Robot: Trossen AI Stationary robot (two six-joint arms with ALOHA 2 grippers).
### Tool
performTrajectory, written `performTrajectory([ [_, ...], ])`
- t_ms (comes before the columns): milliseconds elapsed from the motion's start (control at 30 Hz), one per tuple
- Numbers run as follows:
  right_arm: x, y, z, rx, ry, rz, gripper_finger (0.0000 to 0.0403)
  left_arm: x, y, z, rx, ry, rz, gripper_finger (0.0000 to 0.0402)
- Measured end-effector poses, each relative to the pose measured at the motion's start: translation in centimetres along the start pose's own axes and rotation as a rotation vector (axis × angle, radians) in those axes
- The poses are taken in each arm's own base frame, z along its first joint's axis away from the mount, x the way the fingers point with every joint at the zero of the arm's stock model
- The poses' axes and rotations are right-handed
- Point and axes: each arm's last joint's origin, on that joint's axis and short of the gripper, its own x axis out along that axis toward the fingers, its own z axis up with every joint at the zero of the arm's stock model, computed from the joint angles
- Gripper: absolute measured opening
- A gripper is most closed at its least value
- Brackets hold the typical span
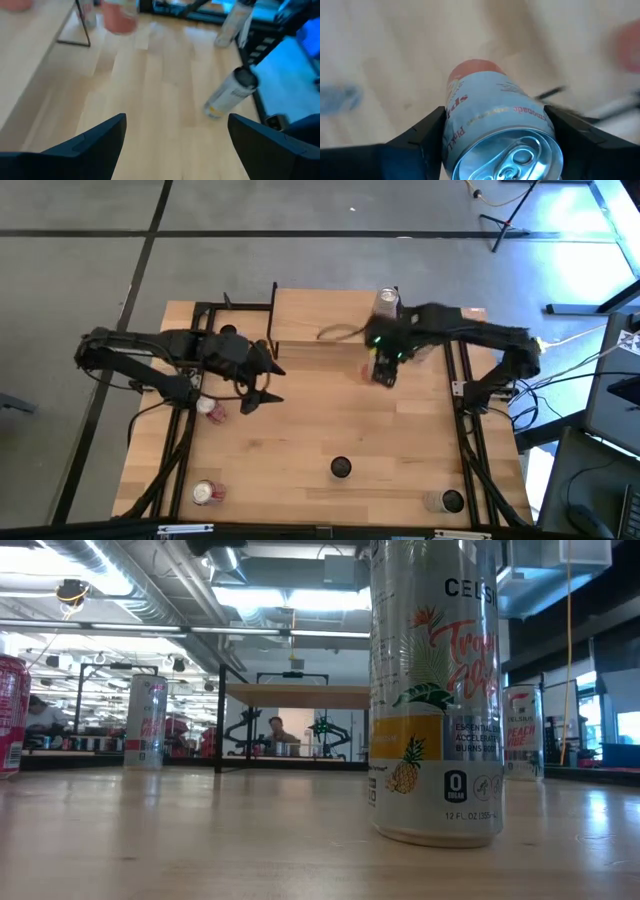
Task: Place canned beverage on shelf
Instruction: Put the orange white soda can aligned with the other orange white soda can on the shelf
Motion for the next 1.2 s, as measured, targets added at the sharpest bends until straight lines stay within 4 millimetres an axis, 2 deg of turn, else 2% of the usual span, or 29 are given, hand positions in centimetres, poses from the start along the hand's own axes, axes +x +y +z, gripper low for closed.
performTrajectory([
  [167,5.4,2.2,0.7,-0.172,0.038,-0.015,0.0263,2.3,0.3,-0.1,0.002,0.060,0.047,0.0343],
  [333,10.6,3.4,0.6,-0.287,0.137,-0.017,0.0263,4.2,0.4,-0.3,-0.026,0.094,0.075,0.0343],
  [500,13.8,3.5,0.5,-0.311,0.215,-0.030,0.0263,4.5,0.4,-0.3,-0.053,0.098,0.075,0.0343],
  [600,14.9,3.6,0.6,-0.316,0.225,-0.033,0.0263,4.4,0.2,-0.2,-0.051,0.089,0.069,0.0343],
  [767,15.4,3.6,0.7,-0.319,0.217,-0.036,0.0274,4.4,0.1,-0.2,-0.050,0.093,0.055,0.0343],
  [967,15.3,3.8,0.9,-0.313,0.216,-0.012,0.0376,4.4,0.1,-0.3,-0.050,0.097,0.033,0.0343],
  [1033,14.2,3.8,1.1,-0.303,0.196,-0.007,0.0388,4.2,0.0,-0.3,-0.048,0.101,0.018,0.0343],
  [1200,9.8,3.3,0.3,-0.284,0.084,0.033,0.0363,3.2,0.0,-0.2,-0.047,0.083,0.011,0.0343],
])
